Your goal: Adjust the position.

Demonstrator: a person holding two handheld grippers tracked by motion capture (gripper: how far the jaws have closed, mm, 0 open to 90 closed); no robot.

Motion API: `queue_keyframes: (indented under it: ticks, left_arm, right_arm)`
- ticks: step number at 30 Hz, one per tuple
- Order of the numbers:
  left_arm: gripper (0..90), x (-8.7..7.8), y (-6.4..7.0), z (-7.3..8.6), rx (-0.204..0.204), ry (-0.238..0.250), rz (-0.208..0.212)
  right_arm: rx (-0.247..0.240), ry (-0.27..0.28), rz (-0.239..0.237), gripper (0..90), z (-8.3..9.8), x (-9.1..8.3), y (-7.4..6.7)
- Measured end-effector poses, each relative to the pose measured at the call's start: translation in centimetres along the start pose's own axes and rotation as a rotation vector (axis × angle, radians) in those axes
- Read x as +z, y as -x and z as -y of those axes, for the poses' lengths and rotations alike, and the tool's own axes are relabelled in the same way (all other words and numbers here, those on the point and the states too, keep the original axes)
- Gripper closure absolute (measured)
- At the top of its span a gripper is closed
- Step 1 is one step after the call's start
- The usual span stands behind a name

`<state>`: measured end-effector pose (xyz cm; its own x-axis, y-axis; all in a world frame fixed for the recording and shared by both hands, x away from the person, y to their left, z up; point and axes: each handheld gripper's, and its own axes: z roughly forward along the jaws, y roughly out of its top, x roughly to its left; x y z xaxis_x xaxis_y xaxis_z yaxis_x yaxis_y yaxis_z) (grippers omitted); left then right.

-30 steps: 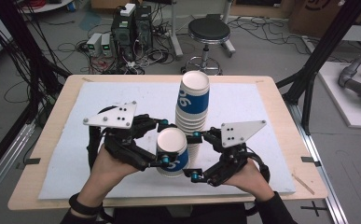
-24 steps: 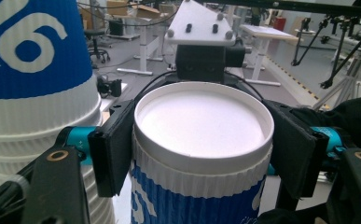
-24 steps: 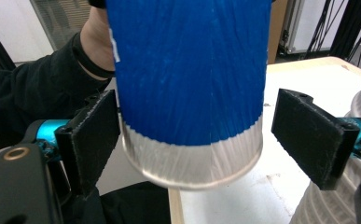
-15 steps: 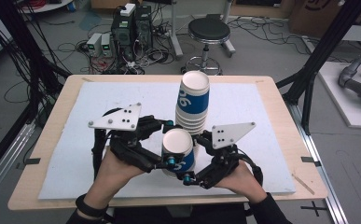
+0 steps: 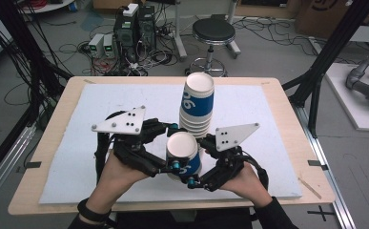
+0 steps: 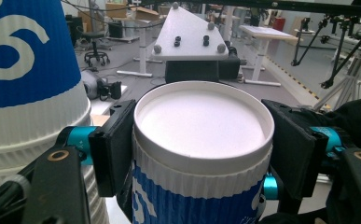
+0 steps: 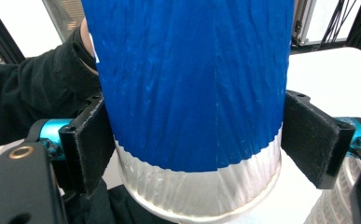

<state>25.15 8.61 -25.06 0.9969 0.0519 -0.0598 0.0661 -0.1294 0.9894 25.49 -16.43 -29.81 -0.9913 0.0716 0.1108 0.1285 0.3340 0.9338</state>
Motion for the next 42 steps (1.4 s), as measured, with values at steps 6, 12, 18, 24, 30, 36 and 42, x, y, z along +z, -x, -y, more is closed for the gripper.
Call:
queue_keyframes:
  ticks: [6, 12, 18, 24, 30, 36, 42]
  left_arm:
    - [28.8, -0.1, 0.0, 0.0, 0.011, -0.017, 0.006]
    - [25.1, -0.3, -0.1, -0.1, 0.005, -0.023, 0.018]
    - [24.6, -0.5, -0.2, -0.2, 0.004, -0.032, 0.02]
    - [25.2, -0.8, -0.3, -0.2, 0.001, -0.041, 0.012]
    - [24.8, -1.2, -0.1, -0.5, 0.006, -0.032, 0.016]
    - [22.3, -2.1, 0.2, -1.3, 0.019, -0.076, 0.02]
    - [20.7, -1.9, 0.5, -1.6, 0.027, -0.172, 0.003]
  right_arm:
    - [-0.016, -0.012, 0.0, 18.2, 0.0, 0.0, 0.1]
    - [-0.022, -0.015, 0.012, 18.8, -0.1, -0.3, 0.0]
    - [-0.015, -0.017, 0.007, 19.8, -0.2, -0.5, 0.1]
    - [-0.024, -0.01, 0.01, 19.7, -0.2, -0.6, 0.1]
    - [-0.023, -0.01, 0.007, 19.8, -0.2, -0.8, 0.2]
    - [-0.017, -0.033, 0.0, 19.9, -0.2, -0.9, 0.2]
    - [-0.023, -0.074, -0.007, 20.0, -0.4, -0.7, 0.1]
